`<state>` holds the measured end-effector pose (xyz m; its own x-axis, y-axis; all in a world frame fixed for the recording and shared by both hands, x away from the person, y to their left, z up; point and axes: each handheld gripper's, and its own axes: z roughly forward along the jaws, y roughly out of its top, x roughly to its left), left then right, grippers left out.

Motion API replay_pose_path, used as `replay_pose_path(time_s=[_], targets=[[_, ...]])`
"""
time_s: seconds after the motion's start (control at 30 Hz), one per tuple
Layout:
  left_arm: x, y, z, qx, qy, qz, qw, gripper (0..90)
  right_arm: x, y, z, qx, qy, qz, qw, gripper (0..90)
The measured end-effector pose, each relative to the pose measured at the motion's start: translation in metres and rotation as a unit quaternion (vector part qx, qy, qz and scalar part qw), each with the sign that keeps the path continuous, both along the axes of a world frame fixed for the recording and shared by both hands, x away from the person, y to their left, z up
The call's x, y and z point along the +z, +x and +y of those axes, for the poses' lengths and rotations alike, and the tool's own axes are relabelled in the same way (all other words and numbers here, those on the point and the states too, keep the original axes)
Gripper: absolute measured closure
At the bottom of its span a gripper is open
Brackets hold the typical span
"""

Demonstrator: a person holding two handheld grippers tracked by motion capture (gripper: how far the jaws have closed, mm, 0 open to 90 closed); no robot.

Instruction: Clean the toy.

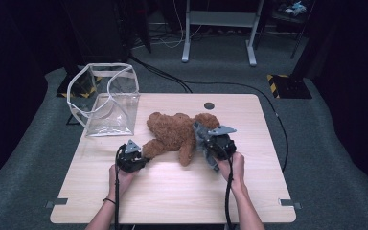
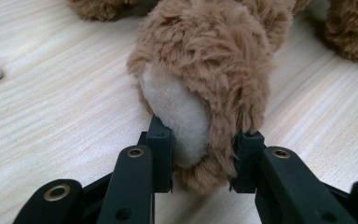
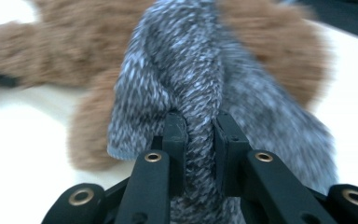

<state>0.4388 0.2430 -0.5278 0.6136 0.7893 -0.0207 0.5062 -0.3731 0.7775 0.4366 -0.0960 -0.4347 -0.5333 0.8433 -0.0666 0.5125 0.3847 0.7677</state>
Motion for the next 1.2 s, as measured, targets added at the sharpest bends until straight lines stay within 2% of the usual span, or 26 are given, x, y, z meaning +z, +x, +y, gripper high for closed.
replay_pose_path(time_s=[0.13, 0.23, 0.3, 0.33, 0.47, 0.63, 0.7, 0.73, 0.83, 0.93, 1.03, 1.2], targets=[[0.0, 0.0, 0.0, 0.0, 0.0, 0.0, 1.0, 67.0, -0.017, 0.003, 0.028, 0.036, -0.033, 0.018, 0.9986, 77.4], [0.0, 0.0, 0.001, -0.005, -0.002, 0.004, 1.0, 67.0, -0.029, 0.008, 0.034, 0.032, -0.041, 0.03, 0.9982, 77.6], [0.0, 0.0, 0.0, -0.002, -0.005, -0.001, 1.0, 67.0, -0.031, 0.011, 0.027, 0.026, -0.035, 0.037, 0.9984, 77.7], [0.0, 0.0, 0.001, -0.005, -0.003, 0.003, 1.0, 67.0, -0.032, 0.011, 0.022, 0.021, -0.034, 0.04, 0.9984, 77.7], [0.0, 0.0, 0.001, -0.005, -0.003, 0.004, 1.0, 67.0, -0.034, 0.011, 0.003, -0.002, -0.046, 0.054, 0.9975, 77.7], [0.0, 0.0, 0.0, 0.0, -0.009, 0.001, 1.0, 67.0, -0.04, 0.018, -0.029, -0.047, -0.054, 0.07, 0.995, 77.7], [0.0, 0.0, 0.0, 0.001, -0.009, 0.002, 1.0, 67.0, -0.042, 0.023, -0.042, -0.069, -0.057, 0.069, 0.9936, 77.6], [0.0, 0.0, 0.0, 0.001, -0.008, 0.003, 1.0, 67.0, -0.041, 0.026, -0.049, -0.077, -0.058, 0.074, 0.9926, 77.6], [0.0, 0.0, 0.001, 0.001, -0.007, 0.003, 1.0, 67.0, -0.036, 0.03, -0.065, -0.112, -0.047, 0.068, 0.9903, 77.4], [0.0, 0.001, 0.001, 0.001, -0.008, 0.003, 1.0, 67.0, -0.025, 0.036, -0.075, -0.126, -0.038, 0.055, 0.9898, 77.3], [0.0, 0.0, 0.001, 0.001, -0.007, 0.003, 1.0, 67.0, -0.012, 0.044, -0.075, -0.12, -0.038, 0.041, 0.9912, 77.2], [0.0, 0.0, 0.001, 0.001, -0.007, 0.003, 1.0, 66.9, 0.002, 0.066, -0.063, -0.107, -0.044, 0.026, 0.9929, 76.9]])
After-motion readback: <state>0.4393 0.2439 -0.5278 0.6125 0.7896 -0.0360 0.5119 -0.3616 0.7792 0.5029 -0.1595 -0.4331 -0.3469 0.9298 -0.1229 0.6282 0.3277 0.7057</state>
